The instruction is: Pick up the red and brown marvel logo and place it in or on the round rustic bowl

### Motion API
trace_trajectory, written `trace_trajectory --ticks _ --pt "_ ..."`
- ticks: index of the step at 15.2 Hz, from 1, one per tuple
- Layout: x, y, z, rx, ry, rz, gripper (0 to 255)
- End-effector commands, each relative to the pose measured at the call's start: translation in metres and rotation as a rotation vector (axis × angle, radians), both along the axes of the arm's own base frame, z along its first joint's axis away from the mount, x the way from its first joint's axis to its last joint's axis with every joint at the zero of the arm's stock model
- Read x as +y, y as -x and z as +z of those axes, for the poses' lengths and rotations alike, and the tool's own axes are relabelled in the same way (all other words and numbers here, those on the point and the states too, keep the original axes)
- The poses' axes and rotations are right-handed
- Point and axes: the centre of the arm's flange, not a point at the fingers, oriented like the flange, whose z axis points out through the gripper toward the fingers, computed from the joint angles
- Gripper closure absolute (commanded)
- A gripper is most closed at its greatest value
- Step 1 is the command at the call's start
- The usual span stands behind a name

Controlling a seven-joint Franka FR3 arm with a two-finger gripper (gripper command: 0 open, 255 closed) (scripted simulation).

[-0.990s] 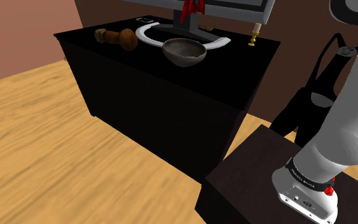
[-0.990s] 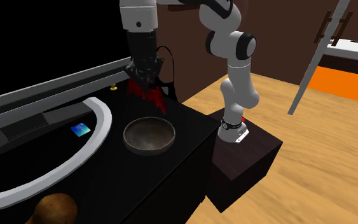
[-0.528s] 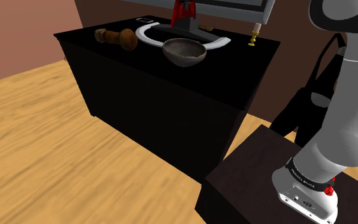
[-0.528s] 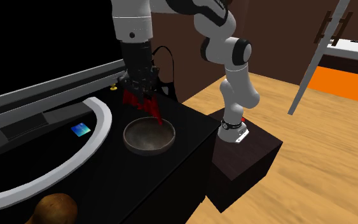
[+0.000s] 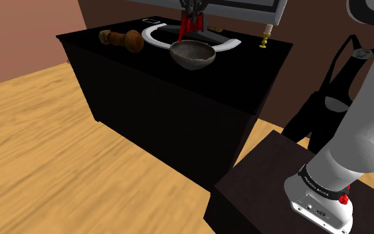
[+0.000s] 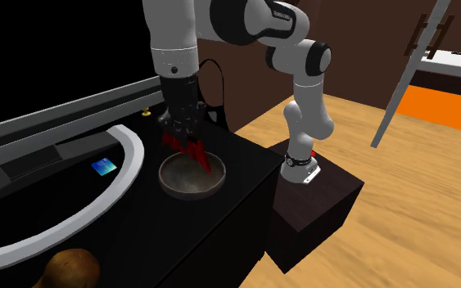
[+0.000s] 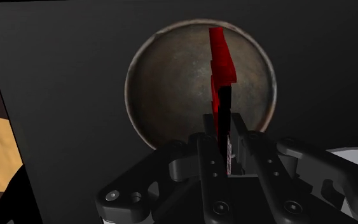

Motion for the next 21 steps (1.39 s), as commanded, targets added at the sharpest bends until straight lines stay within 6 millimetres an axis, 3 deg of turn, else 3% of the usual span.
trace_trajectory --ticks 1,4,11,12,17,21 --pt "0.001 -0.001 -0.011 -0.001 0.0 0.0 255" --pt "0.001 -0.001 -0.027 -0.001 0.0 0.0 255" --pt "0.001 -0.001 -0.027 -0.001 0.0 0.0 255" --pt "0.001 -0.001 -0.027 -0.001 0.0 0.0 0" --pt "0.001 -0.001 -0.027 -0.001 0.0 0.0 0" --pt "-0.002 0.0 0.023 -0.001 0.0 0.0 0"
